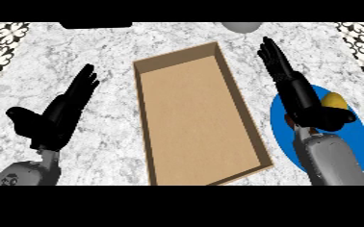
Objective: Pick the sweet potato from the plate and place it in the cardboard box
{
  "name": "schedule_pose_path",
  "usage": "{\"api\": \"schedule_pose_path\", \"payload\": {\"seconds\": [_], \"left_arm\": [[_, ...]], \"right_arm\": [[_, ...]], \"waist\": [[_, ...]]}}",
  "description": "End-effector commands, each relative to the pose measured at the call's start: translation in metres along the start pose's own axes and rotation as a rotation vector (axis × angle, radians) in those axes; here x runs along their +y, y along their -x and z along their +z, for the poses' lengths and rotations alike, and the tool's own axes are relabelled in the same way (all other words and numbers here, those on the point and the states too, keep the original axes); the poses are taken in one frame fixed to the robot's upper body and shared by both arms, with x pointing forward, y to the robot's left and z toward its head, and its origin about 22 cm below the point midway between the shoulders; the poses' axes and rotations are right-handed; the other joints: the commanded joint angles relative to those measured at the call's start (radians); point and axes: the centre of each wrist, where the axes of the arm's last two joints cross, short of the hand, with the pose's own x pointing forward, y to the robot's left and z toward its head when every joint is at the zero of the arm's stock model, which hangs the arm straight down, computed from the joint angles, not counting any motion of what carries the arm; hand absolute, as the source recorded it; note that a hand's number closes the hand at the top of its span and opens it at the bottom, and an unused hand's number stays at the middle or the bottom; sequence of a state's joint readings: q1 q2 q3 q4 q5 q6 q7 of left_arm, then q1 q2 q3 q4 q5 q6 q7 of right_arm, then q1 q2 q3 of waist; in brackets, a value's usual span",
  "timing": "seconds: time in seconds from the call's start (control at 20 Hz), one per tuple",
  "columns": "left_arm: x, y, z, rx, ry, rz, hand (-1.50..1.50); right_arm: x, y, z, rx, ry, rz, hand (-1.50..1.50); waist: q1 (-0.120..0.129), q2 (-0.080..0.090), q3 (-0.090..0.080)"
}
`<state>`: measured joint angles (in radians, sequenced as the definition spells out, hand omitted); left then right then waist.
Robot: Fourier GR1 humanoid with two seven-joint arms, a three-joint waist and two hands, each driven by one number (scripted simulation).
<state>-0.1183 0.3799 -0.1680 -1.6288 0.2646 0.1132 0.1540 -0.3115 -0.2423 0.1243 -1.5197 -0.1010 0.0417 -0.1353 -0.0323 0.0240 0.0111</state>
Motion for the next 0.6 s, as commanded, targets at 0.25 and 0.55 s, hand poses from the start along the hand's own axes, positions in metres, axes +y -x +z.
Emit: {"api": "schedule_pose_path", "payload": {"seconds": [0.25,0.55], "left_arm": [[0.044,0.020,0.017,0.050,-0.218,-0.283,0.00],[0.005,0.043,0.030,0.081,-0.218,-0.252,0.00]], "right_arm": [[0.013,-0.030,0.002,-0.235,-0.453,0.294,-1.50],[-0.062,0.033,0.073,-0.194,-0.036,0.602,-1.50]], "waist": [[0.060,-0.032,-0.011],[0.031,-0.023,-0.009]]}}
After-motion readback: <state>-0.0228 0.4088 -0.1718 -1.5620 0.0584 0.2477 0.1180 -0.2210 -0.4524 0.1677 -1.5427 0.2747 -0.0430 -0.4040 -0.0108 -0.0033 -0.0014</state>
